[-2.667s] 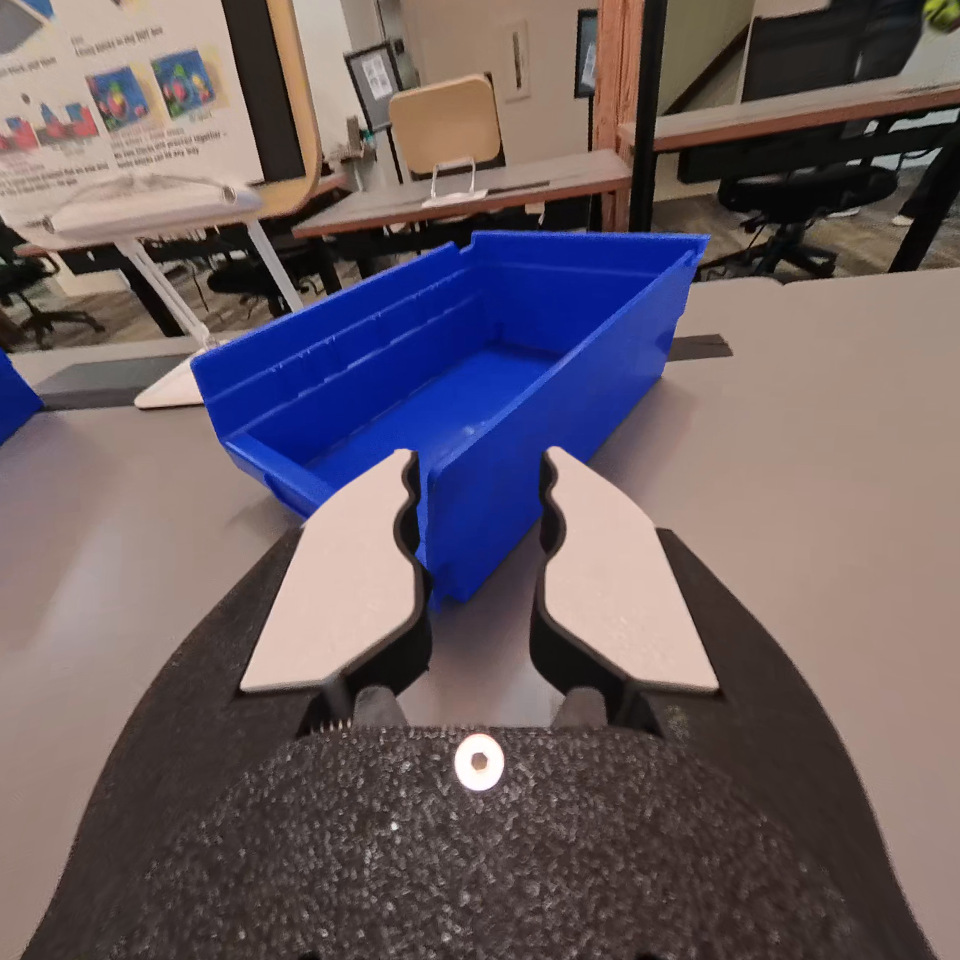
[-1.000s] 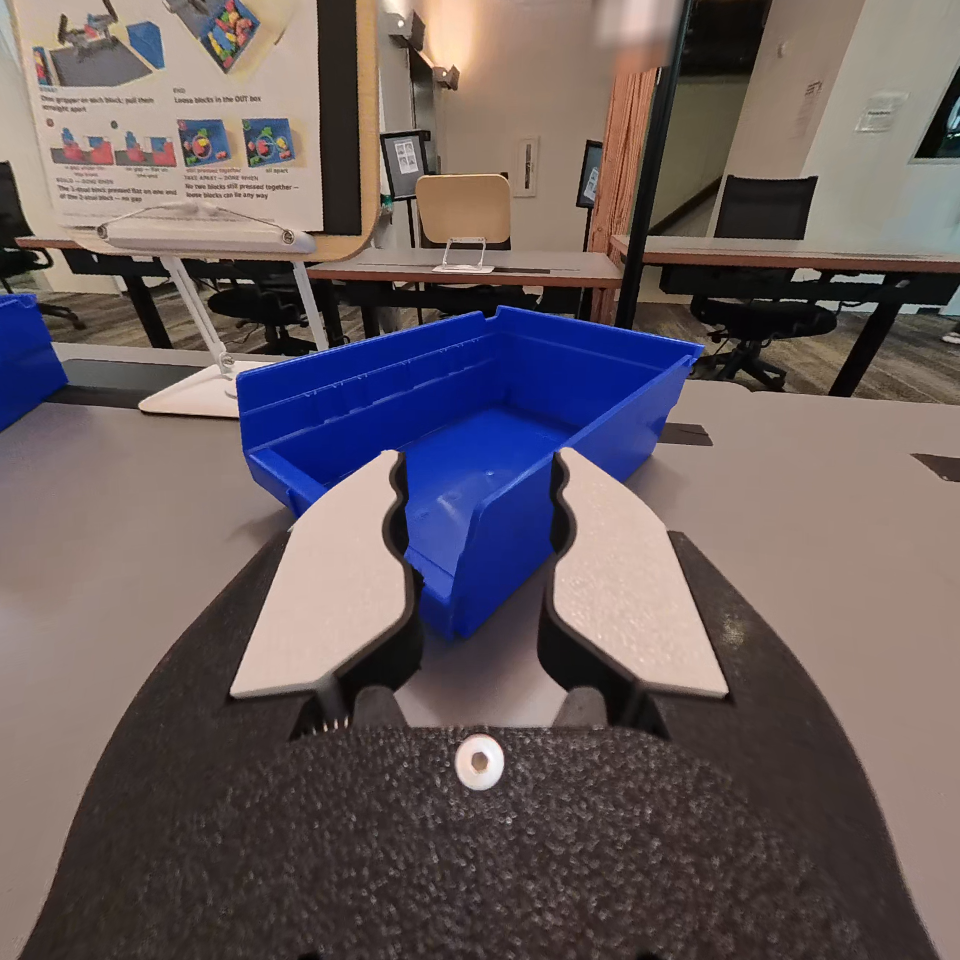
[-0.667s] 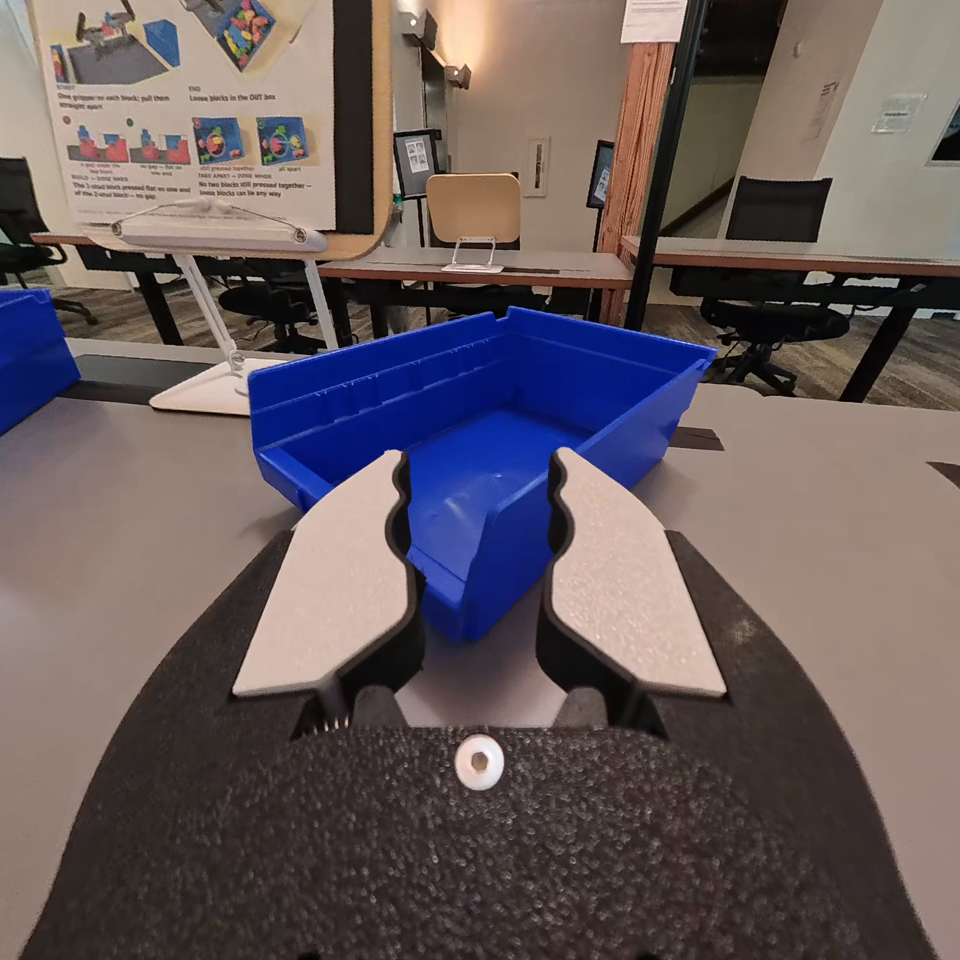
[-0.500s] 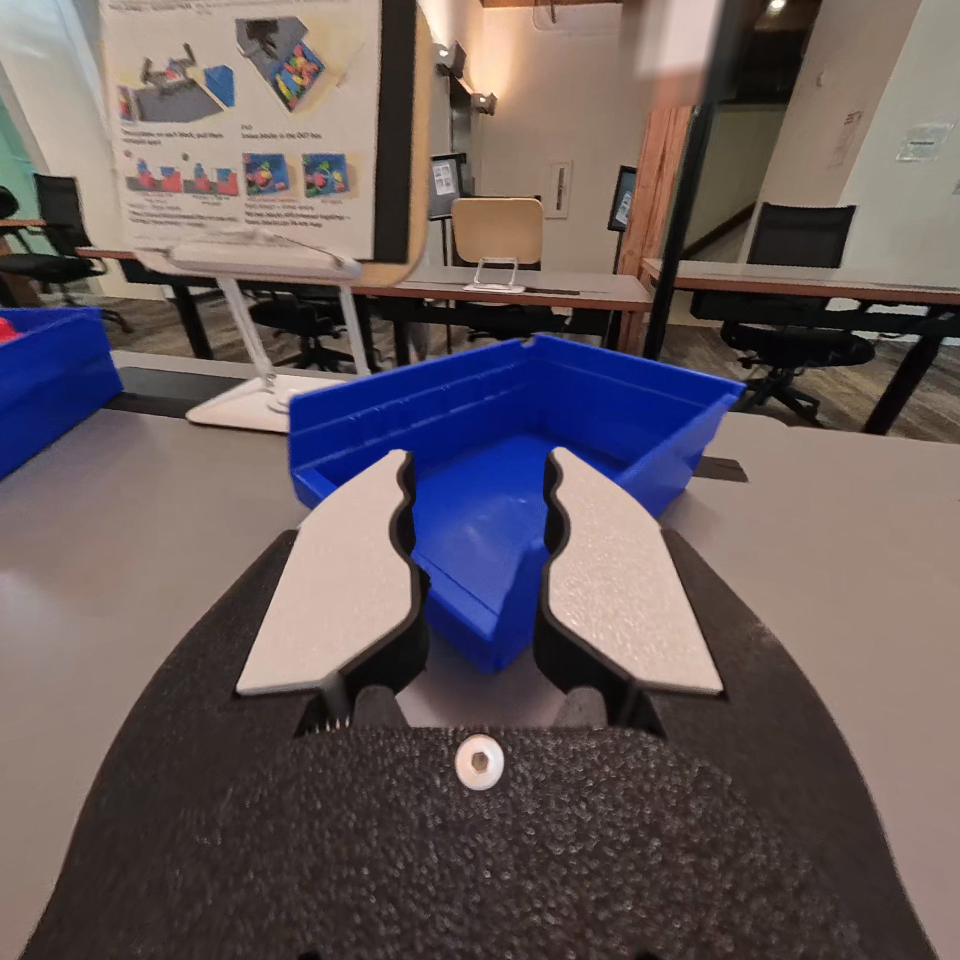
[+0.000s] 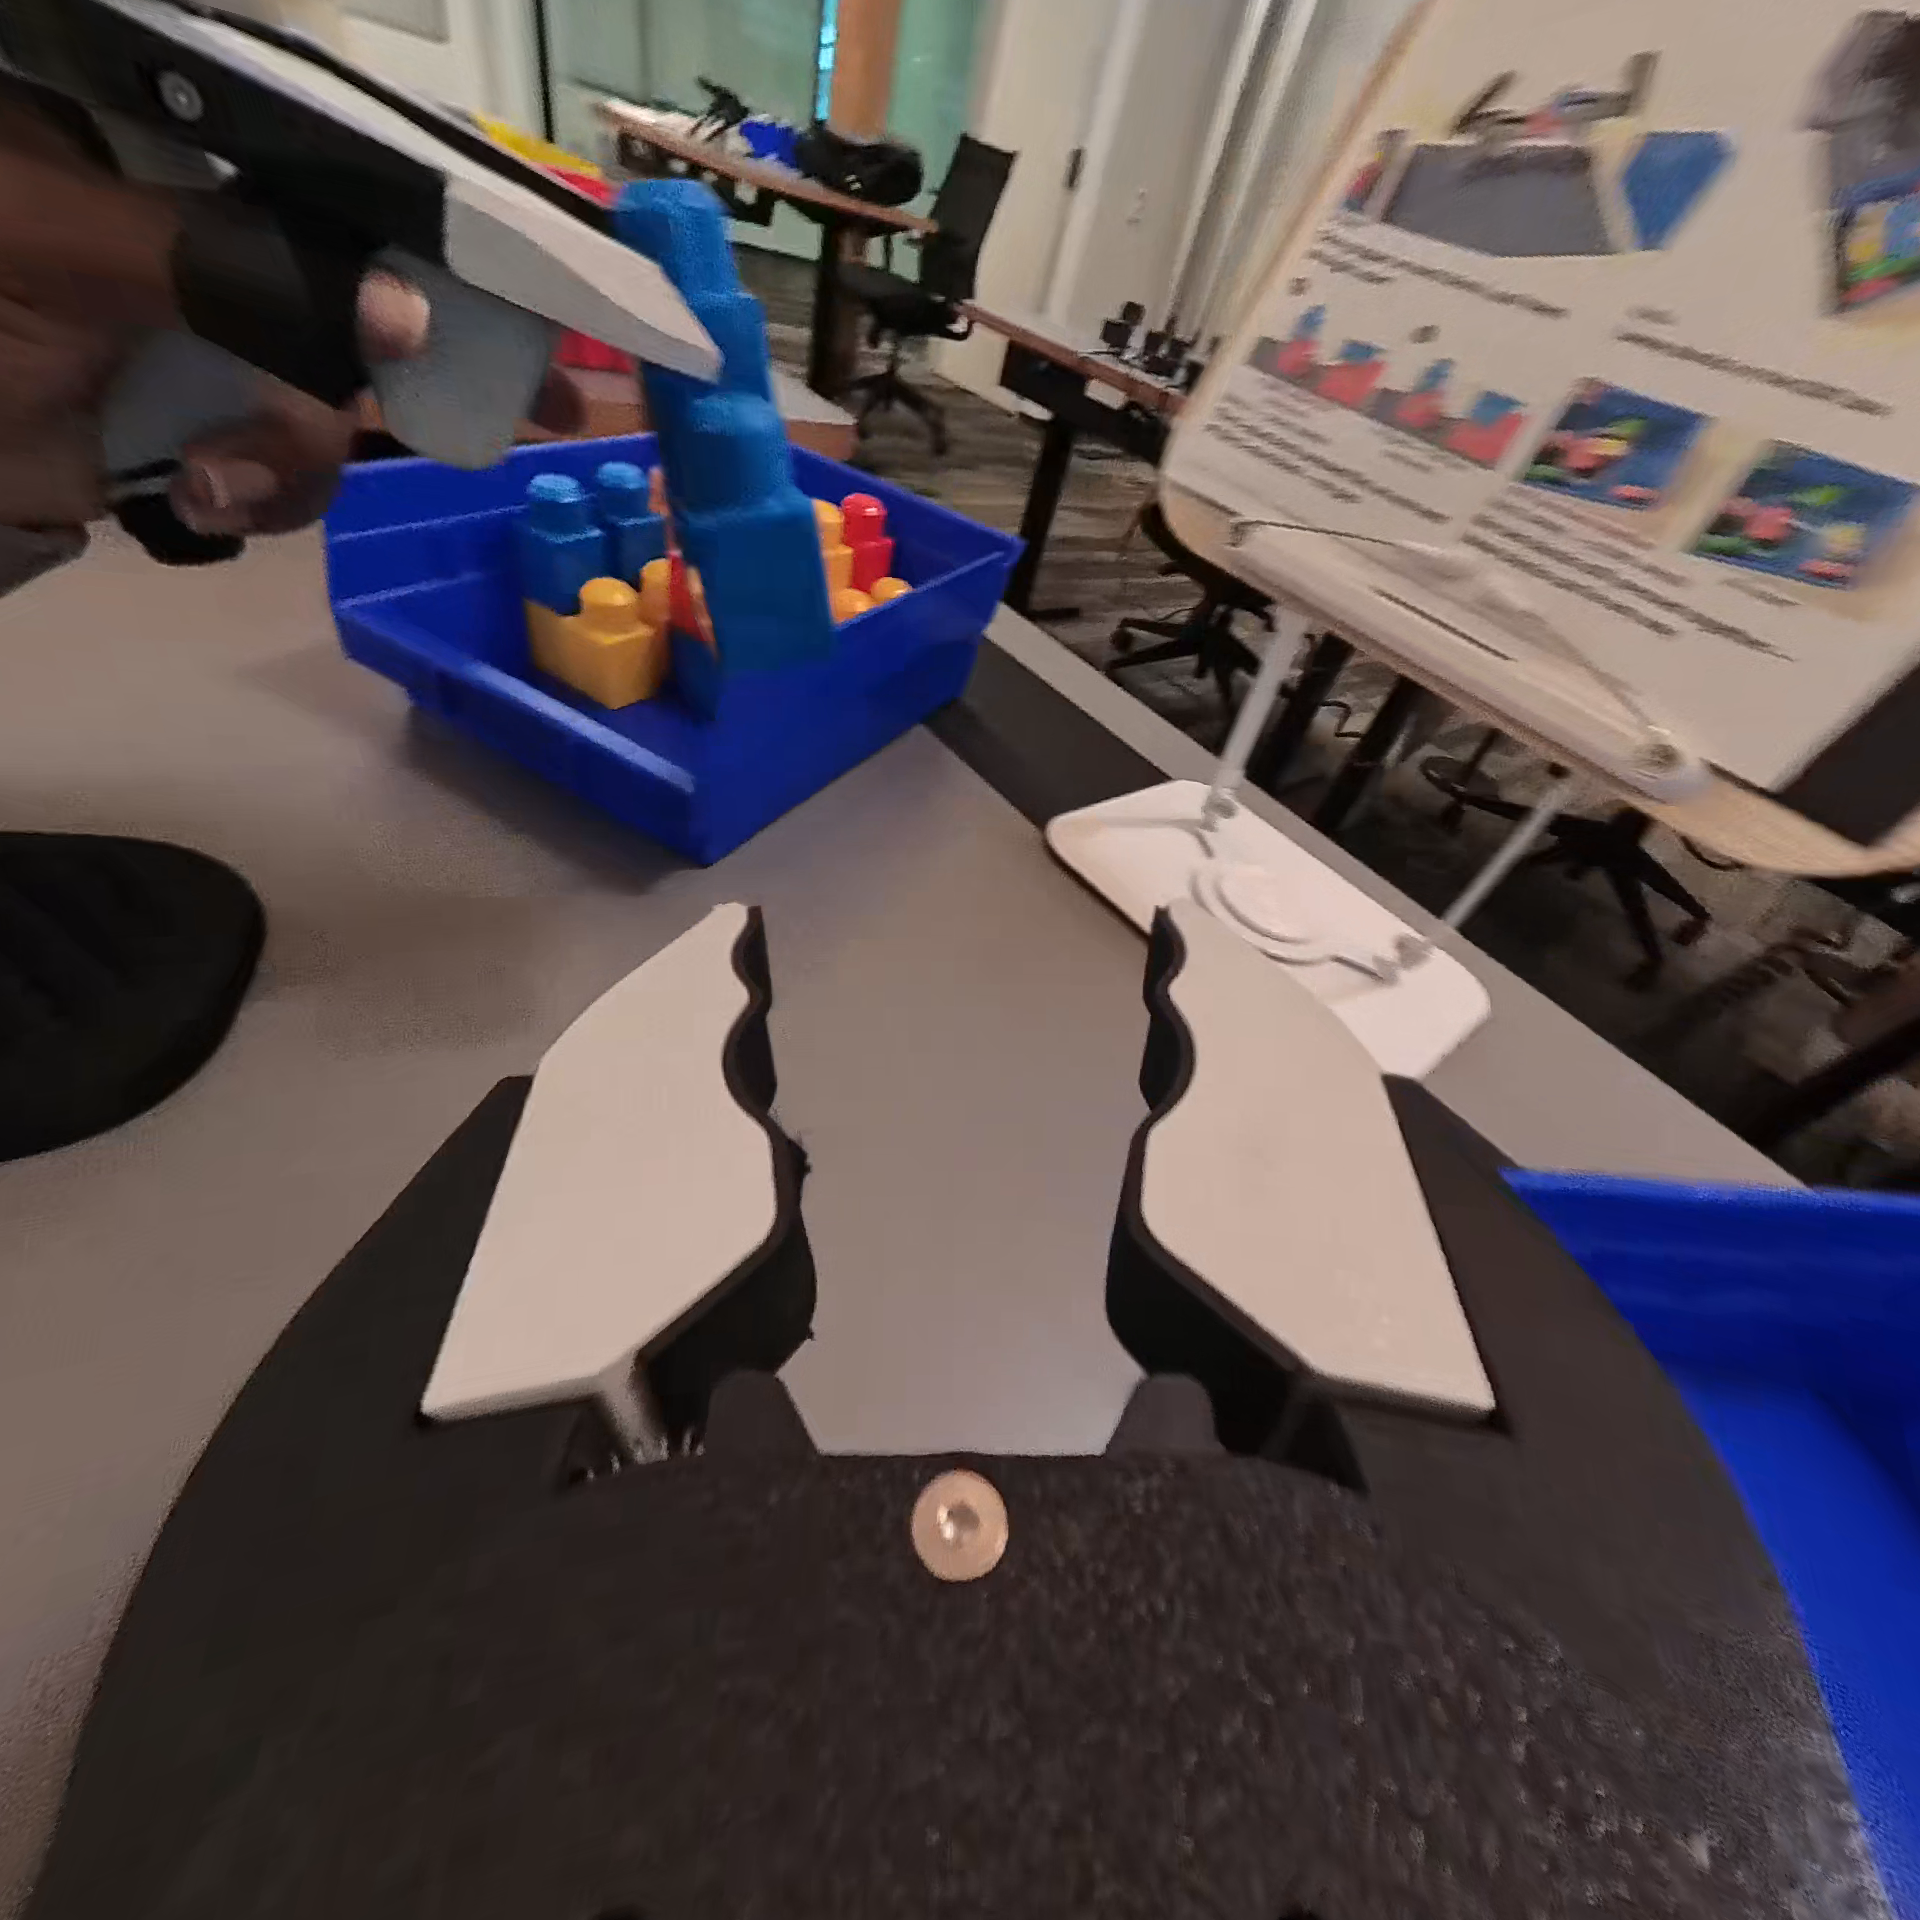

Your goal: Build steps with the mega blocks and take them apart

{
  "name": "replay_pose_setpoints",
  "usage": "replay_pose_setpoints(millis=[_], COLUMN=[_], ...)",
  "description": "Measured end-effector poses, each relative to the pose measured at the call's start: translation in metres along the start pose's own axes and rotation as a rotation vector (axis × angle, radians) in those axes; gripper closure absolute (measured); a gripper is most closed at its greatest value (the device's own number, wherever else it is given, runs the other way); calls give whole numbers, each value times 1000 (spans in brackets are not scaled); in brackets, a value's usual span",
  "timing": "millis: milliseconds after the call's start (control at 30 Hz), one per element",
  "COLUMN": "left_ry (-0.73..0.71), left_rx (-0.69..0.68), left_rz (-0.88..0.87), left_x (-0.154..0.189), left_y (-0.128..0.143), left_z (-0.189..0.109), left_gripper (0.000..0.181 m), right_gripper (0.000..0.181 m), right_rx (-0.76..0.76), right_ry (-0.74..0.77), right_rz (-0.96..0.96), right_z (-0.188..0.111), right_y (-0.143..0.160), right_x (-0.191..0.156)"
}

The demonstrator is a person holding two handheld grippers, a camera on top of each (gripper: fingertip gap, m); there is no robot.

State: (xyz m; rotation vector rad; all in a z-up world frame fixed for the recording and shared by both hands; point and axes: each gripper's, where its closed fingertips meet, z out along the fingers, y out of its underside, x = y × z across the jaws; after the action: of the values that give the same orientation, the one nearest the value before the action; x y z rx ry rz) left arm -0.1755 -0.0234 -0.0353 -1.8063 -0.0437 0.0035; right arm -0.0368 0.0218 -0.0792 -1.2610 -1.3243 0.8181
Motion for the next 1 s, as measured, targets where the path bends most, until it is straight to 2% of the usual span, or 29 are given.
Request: replay_pose_setpoints(millis=[133, 167, 233, 333, 400, 467, 567, 633, 733, 767, 800, 933, 1000], left_ry=[169, 193, 212, 277, 341, 450, 752, 909, 982, 987, 986, 974, 997], left_rx=[-68, -79, -82, -19, 59, 116, 167, 207, 271, 273, 288, 257, 226], left_rz=[81, 98, 129, 149, 113, 27, -204, -327, -349, -327, -300, -195, -163], left_x=[65, 76, 91, 106, 109, 112, 133, 149, 165, 169, 171, 164, 158], left_y=[23, 29, 36, 35, 27, 22, 19, 14, 8, 9, 9, 16, 22], left_z=[19, 23, 29, 30, 26, 21, 9, 0, -8, -9, -12, -17, -21], left_gripper=[144, 144, 144, 146, 138, 130, 120, 116, 123, 137, 142, 142, 142], right_gripper=[107, 111, 145, 146, 146, 146, 146, 146, 145, 145, 145, 145, 136], right_rx=[-38, -54, -104, -71, 35, 225, 481, 588, 594, 582, 563, 437, 395], right_ry=[-65, -72, -50, -80, -120, -231, -423, -522, -631, -658, -677, -716, -693], right_rz=[-26, -23, -34, 25, 128, 259, 487, 561, 582, 592, 595, 538, 482], right_z=[29, 33, 36, 31, 20, -1, -34, -47, -45, -42, -38, -28, -30], right_y=[8, 13, 29, 39, 31, 9, -23, -37, -39, -37, -35, -25, -24], right_x=[-31, -35, -36, -31, -18, -8, 2, -3, -31, -41, -49, -65, -58])
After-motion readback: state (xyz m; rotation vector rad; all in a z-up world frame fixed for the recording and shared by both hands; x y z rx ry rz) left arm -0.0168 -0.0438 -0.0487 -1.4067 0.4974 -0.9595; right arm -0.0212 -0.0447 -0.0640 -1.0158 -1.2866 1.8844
